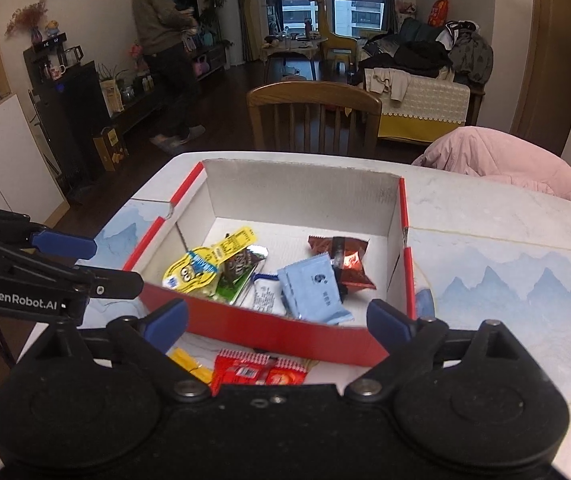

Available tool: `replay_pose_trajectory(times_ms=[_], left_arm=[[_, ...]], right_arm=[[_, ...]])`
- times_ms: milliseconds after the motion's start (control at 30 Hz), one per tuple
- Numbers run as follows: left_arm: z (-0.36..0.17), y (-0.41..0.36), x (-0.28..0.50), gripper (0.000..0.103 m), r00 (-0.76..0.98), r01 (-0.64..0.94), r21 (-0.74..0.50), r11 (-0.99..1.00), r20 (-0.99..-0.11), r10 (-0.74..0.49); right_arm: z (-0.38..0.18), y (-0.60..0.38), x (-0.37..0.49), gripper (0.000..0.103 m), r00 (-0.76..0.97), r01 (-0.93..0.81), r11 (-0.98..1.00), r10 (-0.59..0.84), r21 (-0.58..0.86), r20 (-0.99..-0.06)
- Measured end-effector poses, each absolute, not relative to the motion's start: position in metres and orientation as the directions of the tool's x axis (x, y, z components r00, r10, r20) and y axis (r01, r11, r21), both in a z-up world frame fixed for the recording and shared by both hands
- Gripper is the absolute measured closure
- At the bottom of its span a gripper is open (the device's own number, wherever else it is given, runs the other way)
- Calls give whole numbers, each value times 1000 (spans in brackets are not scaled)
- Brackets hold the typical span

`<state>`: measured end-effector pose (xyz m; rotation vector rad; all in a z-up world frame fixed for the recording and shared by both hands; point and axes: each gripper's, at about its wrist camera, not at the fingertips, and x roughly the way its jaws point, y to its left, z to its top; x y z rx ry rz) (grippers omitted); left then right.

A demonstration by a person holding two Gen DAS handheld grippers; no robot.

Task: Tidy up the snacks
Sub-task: 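Lower both snacks into the box and open both grippers, then move the left gripper to the yellow-wrapped candy while the right approaches the red chip bag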

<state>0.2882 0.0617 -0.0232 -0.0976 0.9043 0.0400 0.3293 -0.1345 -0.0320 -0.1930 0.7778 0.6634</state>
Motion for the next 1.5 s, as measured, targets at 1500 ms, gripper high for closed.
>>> replay_pose_trajectory(times_ms=[1500], left_arm=[[-149, 58, 322, 25, 281, -139, -48, 989, -960, -7]], right_arm=[[-157, -91, 338, 3, 292, -611, 791, 260, 29, -920]])
